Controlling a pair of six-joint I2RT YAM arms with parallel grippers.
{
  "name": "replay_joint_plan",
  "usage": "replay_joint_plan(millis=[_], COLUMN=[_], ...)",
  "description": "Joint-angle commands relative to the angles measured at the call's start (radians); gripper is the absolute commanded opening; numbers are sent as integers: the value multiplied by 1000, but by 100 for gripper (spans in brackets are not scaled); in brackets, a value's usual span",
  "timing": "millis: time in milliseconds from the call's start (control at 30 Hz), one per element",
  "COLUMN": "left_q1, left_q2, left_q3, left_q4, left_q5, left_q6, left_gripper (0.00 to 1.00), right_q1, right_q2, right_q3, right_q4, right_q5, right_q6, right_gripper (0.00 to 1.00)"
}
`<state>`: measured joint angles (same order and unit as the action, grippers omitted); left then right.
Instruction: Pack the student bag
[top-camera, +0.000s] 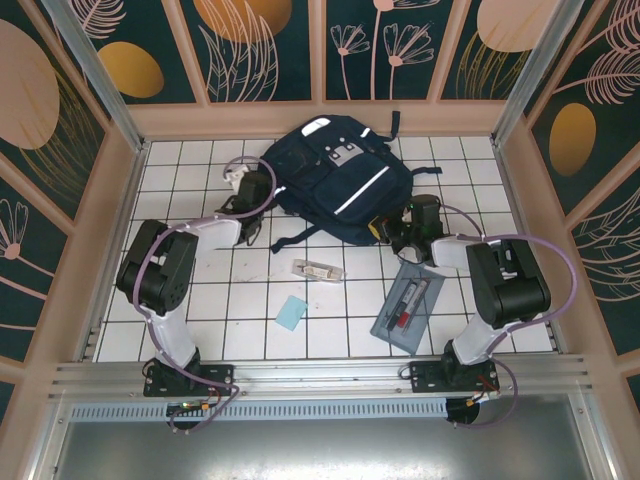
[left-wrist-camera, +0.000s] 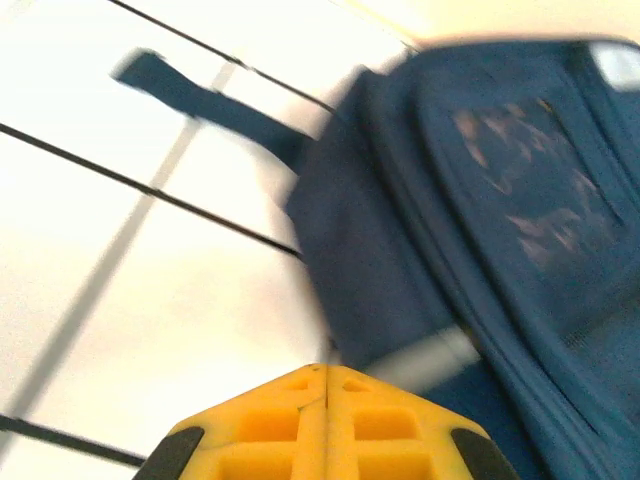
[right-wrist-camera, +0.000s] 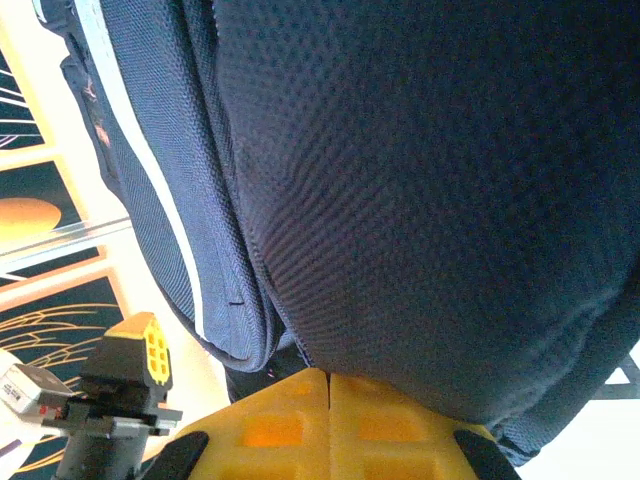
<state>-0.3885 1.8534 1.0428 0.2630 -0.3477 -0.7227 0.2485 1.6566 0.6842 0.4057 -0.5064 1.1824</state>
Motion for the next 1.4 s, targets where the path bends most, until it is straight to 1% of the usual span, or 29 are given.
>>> replay_joint_plan(millis=[0,67,100,133,167,200,233,267,300,333,400,433,500,633,667,800,867,933,1000,1067,1167,1267,1367], left_q1=[20,21,20,20,21,20,20,18,17,14,-3,-12,-39,-103,-118,-149,-154,-157,-159,-159,-160,-156,-151], left_q2=[21,17,10,1,-12,-26,-37,-52,-65,-74,-84,-85,-74,-24,-9,51,73,90,102,107,126,171,223], left_q3=[44,54,57,60,66,68,69,68,68,69,72,76,85,130,143,179,192,211,220,220,230,271,337], left_q4=[-5,-23,-33,-43,-60,-70,-74,-77,-70,-66,-61,-58,-44,-41,-34,-19,-19,-57,-82,-90,-110,-130,-128], left_q5=[-38,15,53,99,152,221,279,345,414,466,533,560,607,645,651,649,640,614,599,584,538,497,512], left_q6=[43,54,55,55,49,38,25,6,-15,-26,-60,-72,-110,-167,-181,-233,-252,-256,-258,-257,-242,-222,-206], left_gripper=[0,0,0,0,1,20,38,52,58,59,61,62,63,63,64,64,65,66,66,67,67,68,68], right_q1=[-9,-3,1,6,14,20,24,27,26,22,4,-13,-57,-125,-139,-167,-170,-170,-163,-145,-86,-2,73], right_q2=[-27,-25,-26,-31,-39,-51,-65,-82,-101,-117,-155,-165,-177,-111,-81,36,76,109,131,140,133,116,111], right_q3=[5,22,41,64,93,127,157,187,214,241,291,305,329,404,422,458,451,436,397,361,294,246,244], right_q4=[-22,-10,-20,-45,-94,-155,-209,-271,-331,-396,-510,-544,-568,-614,-616,-552,-516,-498,-470,-454,-410,-351,-349], right_q5=[56,25,4,-7,-16,-16,-11,-3,18,54,164,198,226,261,262,189,169,143,120,105,88,60,68], right_q6=[-40,-50,-62,-79,-108,-146,-184,-227,-275,-322,-430,-460,-530,-630,-648,-680,-662,-639,-609,-593,-561,-517,-482], right_gripper=[0,0,11,27,46,57,62,65,68,70,75,75,75,75,74,73,67,51,37,32,27,26,26])
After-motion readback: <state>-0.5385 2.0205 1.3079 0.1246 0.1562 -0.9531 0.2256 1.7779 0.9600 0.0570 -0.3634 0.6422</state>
